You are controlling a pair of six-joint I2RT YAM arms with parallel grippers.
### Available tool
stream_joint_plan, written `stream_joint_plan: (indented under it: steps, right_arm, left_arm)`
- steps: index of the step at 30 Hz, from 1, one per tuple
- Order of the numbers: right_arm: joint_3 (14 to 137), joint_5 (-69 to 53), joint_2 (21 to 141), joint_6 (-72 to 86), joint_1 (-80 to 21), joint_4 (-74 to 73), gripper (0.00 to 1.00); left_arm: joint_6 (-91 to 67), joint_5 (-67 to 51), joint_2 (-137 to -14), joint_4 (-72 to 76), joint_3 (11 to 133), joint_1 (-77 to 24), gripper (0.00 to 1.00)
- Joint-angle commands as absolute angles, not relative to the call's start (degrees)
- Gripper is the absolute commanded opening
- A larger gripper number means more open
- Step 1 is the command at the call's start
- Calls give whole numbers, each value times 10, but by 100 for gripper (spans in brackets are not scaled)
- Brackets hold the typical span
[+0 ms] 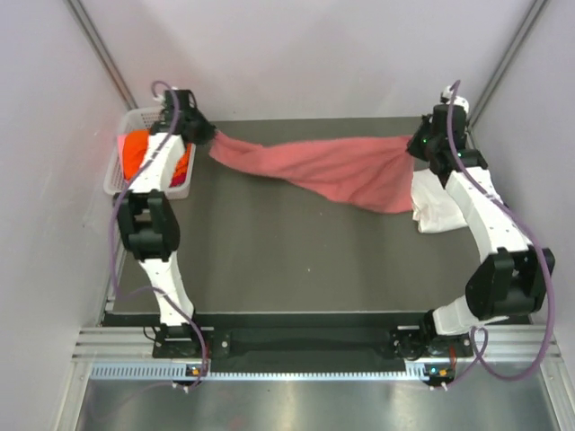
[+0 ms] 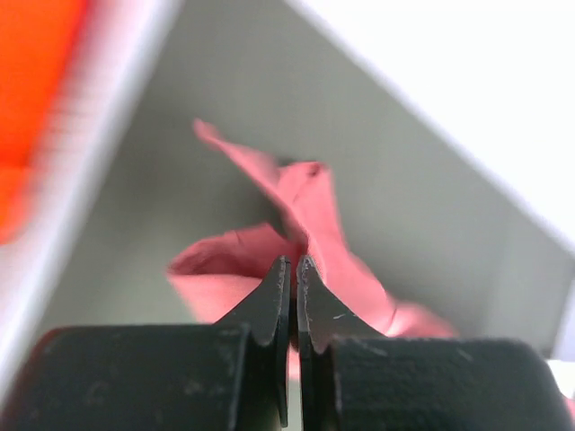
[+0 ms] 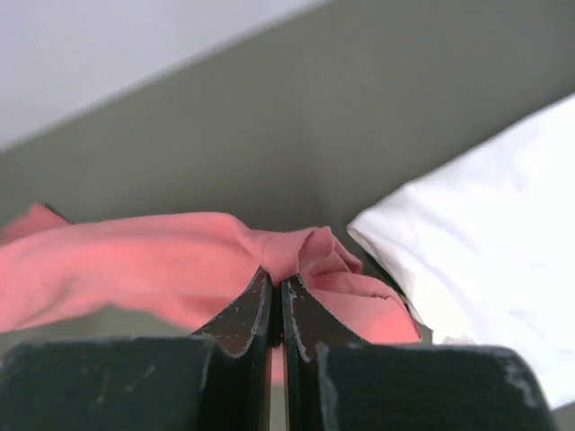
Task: Fold and stack the t-shirts
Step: Flatten the tshirt out
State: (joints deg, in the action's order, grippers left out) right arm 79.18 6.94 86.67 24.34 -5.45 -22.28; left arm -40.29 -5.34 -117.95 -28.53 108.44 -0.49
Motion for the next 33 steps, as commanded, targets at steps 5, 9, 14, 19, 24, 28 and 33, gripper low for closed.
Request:
stream_joint_plan:
  steps: [5,9,14,19,24,28,33]
  right_arm:
    - [545,77,610,307,-47,-141,3]
    - [322,100,487,346,-49,-99,44]
    - [222,129,310,336,-50,-65,80]
    - [292,82,421,288,-50,-90,76]
    - [407,15,588,254,-55,-100,65]
    - [467,-12,701,230,-64,-105,56]
    - [546,-32,798,211,-71,-119,57]
  left_arm:
    - [-471,-12,-841,-165,738,32,0]
    - [-492,-40,-698,-53,500,29,11]
    - [-479,-23,-571,-37,366,6,70]
    - [-442,-15,-565,-69,381,2,74]
    - [-417,-38,-656,-76,445,2,76]
    - [-395,-58,-761,-83,508,3,75]
    - [-366,-65,-864,-112,594,-34,75]
